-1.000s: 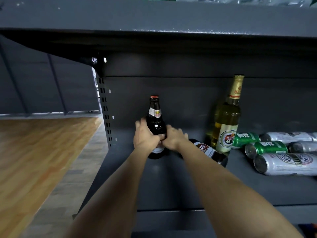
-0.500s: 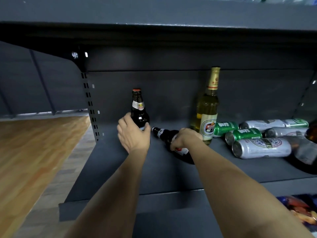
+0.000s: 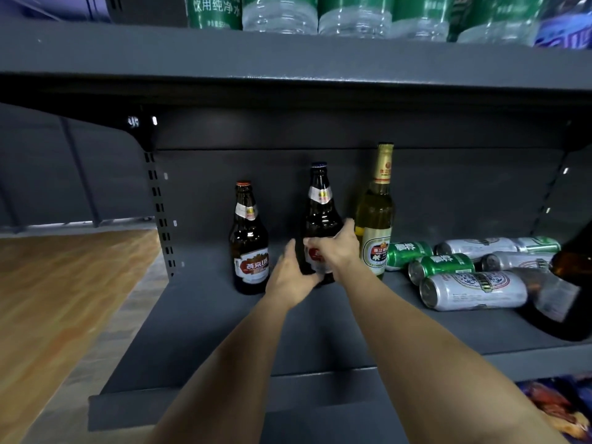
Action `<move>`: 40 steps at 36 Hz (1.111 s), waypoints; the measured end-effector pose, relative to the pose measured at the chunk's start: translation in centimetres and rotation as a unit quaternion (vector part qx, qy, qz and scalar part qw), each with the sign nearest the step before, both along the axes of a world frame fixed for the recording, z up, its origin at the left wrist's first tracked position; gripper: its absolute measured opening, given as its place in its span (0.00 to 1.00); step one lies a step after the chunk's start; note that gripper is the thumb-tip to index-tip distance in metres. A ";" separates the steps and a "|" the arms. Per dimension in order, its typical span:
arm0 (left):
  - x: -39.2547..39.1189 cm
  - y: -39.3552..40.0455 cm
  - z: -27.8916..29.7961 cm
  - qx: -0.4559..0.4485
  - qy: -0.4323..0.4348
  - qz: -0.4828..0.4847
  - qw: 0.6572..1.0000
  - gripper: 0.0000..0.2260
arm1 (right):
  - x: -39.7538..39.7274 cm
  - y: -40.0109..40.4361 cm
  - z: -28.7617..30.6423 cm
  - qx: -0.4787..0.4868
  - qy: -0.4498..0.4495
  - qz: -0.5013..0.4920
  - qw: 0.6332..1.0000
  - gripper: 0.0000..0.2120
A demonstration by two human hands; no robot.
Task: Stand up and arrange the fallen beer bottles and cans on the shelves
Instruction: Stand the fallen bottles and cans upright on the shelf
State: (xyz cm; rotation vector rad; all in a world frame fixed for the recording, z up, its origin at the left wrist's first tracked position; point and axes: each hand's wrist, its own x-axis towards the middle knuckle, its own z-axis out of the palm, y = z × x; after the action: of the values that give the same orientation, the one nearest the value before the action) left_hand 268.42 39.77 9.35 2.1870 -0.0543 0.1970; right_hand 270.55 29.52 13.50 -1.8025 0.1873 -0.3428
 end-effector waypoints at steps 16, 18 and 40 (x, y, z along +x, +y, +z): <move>2.9 -1.2 -1.2 -0.003 -0.013 0.076 0.997 0.36 | 2.6 1.0 -2.7 -0.018 0.018 0.056 0.998 0.31; 2.8 -1.1 -1.4 -0.007 -0.016 0.079 0.997 0.34 | 2.7 0.9 -2.5 -0.047 0.027 0.061 0.997 0.30; -2.2 -9.2 -1.5 -0.005 -0.088 0.119 0.989 0.10 | -5.8 -11.9 -2.1 -0.367 -0.061 -0.176 0.911 0.16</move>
State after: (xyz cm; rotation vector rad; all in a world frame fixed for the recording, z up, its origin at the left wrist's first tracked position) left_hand 266.19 30.55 7.86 2.1590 0.1100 0.5244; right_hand 264.76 17.66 11.43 -2.4811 0.3275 -0.8702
